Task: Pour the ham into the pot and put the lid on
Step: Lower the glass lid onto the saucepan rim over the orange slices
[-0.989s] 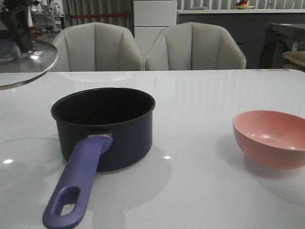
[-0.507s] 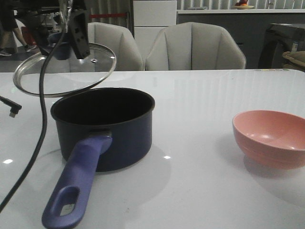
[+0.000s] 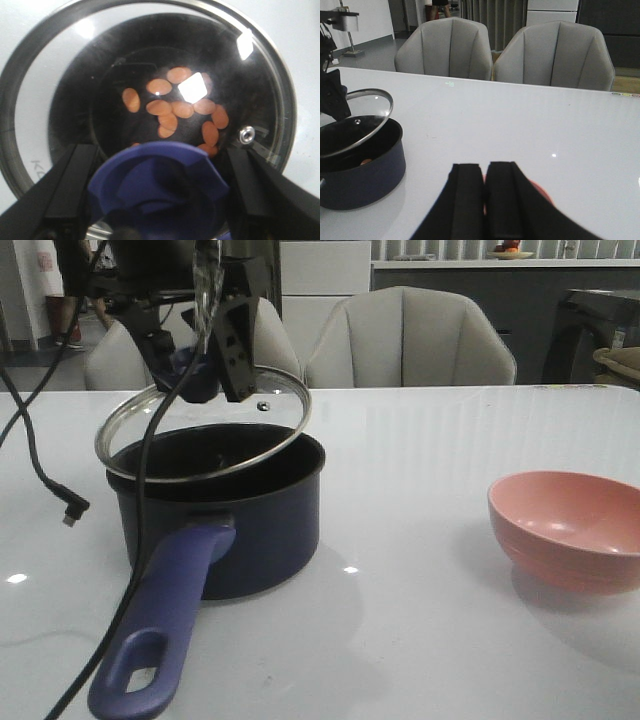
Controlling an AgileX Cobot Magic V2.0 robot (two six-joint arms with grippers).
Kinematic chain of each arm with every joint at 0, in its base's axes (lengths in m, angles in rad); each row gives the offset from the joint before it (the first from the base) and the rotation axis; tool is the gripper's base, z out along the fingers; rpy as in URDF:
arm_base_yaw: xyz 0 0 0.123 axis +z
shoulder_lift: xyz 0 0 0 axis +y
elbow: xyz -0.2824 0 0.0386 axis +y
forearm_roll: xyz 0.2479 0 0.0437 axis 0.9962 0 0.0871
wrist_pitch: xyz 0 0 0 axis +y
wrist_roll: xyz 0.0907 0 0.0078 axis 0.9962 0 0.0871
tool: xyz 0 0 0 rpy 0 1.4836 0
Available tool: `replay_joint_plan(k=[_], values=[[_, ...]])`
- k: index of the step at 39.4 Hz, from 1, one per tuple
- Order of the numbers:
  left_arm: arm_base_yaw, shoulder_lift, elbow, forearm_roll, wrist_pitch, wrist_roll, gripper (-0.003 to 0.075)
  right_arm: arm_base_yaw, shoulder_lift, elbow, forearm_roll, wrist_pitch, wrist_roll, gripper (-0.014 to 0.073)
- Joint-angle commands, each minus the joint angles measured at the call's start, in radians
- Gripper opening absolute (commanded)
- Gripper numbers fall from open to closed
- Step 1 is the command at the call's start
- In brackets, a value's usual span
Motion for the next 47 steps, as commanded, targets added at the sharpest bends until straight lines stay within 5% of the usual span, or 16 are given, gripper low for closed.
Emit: replay_joint_plan(k=[1, 14, 26, 38, 47], values=[[-0.017, -0.044, -0.035, -0.032, 0.036, 0.010, 0.0115, -0.002, 0.007, -0.029, 0.009, -0.061, -0.007, 0.0151], [-0.017, -0.033, -0.035, -0.034, 0.036, 0.015, 0.0122, -0.002, 0.007, -0.029, 0.009, -0.061, -0.007, 0.0151], [-0.017, -0.029, -0.035, -0.034, 0.036, 0.015, 0.0305, -0.002, 0.007, -0.029, 0.009, -0.061, -0.007, 0.0151], [-0.017, 0.016, -0.035, -0.049, 0.036, 0.015, 0.0319, -0.002, 0.007, -0.029, 0.009, -0.061, -0.007, 0.0151], [-0.013, 0.018, -0.035, -0.049, 0.036, 0.009, 0.0501, -0.002, 0.007, -0.029, 0.009, -0.061, -0.007, 0.0151]])
